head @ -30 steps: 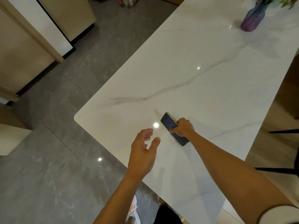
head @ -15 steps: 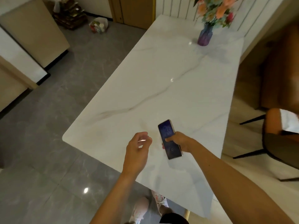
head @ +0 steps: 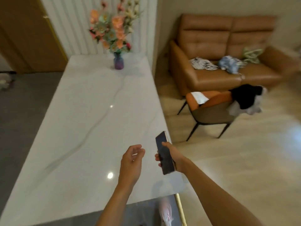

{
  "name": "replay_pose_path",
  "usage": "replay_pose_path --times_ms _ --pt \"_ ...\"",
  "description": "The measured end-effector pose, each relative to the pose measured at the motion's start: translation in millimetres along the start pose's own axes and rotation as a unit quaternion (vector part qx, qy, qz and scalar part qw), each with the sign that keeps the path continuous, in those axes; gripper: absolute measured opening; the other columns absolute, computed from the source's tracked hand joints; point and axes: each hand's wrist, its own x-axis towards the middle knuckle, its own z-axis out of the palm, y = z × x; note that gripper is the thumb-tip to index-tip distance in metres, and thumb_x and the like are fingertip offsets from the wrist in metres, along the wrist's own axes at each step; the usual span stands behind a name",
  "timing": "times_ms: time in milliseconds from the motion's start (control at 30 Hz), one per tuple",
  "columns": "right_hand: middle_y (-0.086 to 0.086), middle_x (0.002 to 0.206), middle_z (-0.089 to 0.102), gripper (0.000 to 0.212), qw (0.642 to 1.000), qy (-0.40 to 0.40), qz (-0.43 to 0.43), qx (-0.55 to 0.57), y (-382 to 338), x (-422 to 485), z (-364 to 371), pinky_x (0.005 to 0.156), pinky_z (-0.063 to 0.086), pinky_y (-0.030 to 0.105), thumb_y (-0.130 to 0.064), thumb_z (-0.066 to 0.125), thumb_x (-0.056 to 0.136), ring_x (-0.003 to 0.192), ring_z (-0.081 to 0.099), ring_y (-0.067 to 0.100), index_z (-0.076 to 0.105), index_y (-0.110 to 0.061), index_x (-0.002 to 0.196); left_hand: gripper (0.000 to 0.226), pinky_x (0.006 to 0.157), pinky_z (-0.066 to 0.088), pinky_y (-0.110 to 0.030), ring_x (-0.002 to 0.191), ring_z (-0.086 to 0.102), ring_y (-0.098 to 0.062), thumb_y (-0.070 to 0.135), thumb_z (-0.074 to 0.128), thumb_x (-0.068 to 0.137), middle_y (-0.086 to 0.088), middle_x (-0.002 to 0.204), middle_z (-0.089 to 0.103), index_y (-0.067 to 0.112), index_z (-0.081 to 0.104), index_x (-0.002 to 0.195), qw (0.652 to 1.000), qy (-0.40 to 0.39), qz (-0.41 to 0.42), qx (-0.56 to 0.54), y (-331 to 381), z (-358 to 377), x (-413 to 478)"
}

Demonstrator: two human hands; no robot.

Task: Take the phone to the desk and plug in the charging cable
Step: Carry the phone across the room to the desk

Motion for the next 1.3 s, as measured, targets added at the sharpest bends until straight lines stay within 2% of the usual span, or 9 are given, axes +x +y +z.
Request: replay_pose_path --times_ms 133,233,367,533,667,900,1100,1167,1300 --pt "0.015 0.086 0.069 0.063 0.992 0.043 -0.047 0.108 6.0 -54.6 -60.2 0.069 0.053 0.036 -0.062 0.057 0.082 0.073 0.065 0.026 0.065 -0.003 0.104 0.024 0.088 0.045 -0.026 0.112 0.058 -0.013 0.042 0.054 0.096 0.013 0.120 0.060 0.034 0.058 0.118 0.994 -0.095 0.027 0.037 18.5 57.0 -8.3" --pt "0.017 0.089 0.066 0.063 0.973 0.068 -0.090 0.199 12.9 -100.8 -110.9 0.069 0.052 0.037 -0.061 0.048 0.082 0.074 0.061 0.029 0.065 -0.003 0.101 0.020 0.082 0.043 -0.023 0.107 0.058 -0.010 0.042 0.055 0.095 0.020 0.110 0.059 0.035 0.058 0.114 0.984 -0.168 0.041 0.049 34.7 108.4 -19.8" --pt "0.019 0.096 0.063 0.063 0.947 0.124 -0.146 0.259 26.7 -156.8 -180.1 0.073 0.053 0.039 -0.053 0.041 0.090 0.080 0.062 0.028 0.060 0.000 0.118 0.024 0.070 0.042 -0.015 0.099 0.057 0.000 0.041 0.058 0.094 0.017 0.107 0.063 0.030 0.060 0.115 0.964 -0.249 0.068 0.058 53.3 184.2 -43.4" --pt "0.023 0.105 0.069 0.062 0.908 0.249 -0.201 0.269 48.9 -229.7 -287.9 0.085 0.057 0.046 -0.060 0.046 0.096 0.093 0.067 0.033 0.059 -0.003 0.116 0.024 0.085 0.046 -0.029 0.106 0.060 -0.011 0.038 0.059 0.094 0.008 0.111 0.065 0.026 0.062 0.115 0.936 -0.334 0.094 0.064 73.6 304.1 -100.5" --pt "0.019 0.098 0.065 0.071 0.886 0.308 -0.226 0.264 68.9 -284.4 -382.3 0.079 0.057 0.043 -0.065 0.049 0.093 0.088 0.066 0.030 0.050 -0.007 0.134 0.034 0.096 0.047 -0.035 0.110 0.058 -0.010 0.043 0.059 0.092 0.011 0.117 0.063 0.028 0.060 0.122 0.919 -0.373 0.106 0.069 85.2 395.0 -160.2" --pt "0.019 0.092 0.065 0.078 0.839 0.387 -0.222 0.313 96.6 -360.7 -523.2 0.069 0.056 0.041 -0.072 0.055 0.083 0.079 0.062 0.031 0.052 -0.012 0.132 0.032 0.098 0.048 -0.037 0.113 0.058 -0.012 0.039 0.059 0.093 0.010 0.118 0.063 0.024 0.060 0.121 0.900 -0.410 0.138 0.059 109.3 533.7 -252.1" --pt "0.021 0.090 0.063 0.069 0.796 0.417 -0.216 0.383 113.3 -416.9 -622.2 0.058 0.053 0.037 -0.069 0.050 0.087 0.074 0.061 0.030 0.049 -0.011 0.123 0.030 0.098 0.048 -0.035 0.113 0.058 -0.006 0.040 0.060 0.092 0.013 0.119 0.063 0.027 0.061 0.119 0.864 -0.475 0.152 0.067 126.6 640.4 -319.1" --pt "0.021 0.089 0.061 0.068 0.782 0.420 -0.217 0.406 116.2 -430.4 -654.5 0.055 0.052 0.035 -0.066 0.048 0.088 0.071 0.060 0.030 0.049 -0.010 0.127 0.028 0.097 0.048 -0.033 0.113 0.057 -0.004 0.039 0.059 0.093 0.015 0.118 0.063 0.028 0.061 0.119 0.852 -0.496 0.152 0.071 130.4 678.1 -336.7" --pt "0.022 0.089 0.063 0.072 0.760 0.432 -0.213 0.436 119.7 -451.0 -719.7 0.055 0.053 0.036 -0.066 0.049 0.087 0.074 0.062 0.031 0.053 -0.004 0.123 0.021 0.089 0.046 -0.027 0.112 0.057 -0.002 0.037 0.059 0.094 0.018 0.116 0.062 0.032 0.061 0.114 0.823 -0.545 0.143 0.069 135.4 760.3 -365.7"
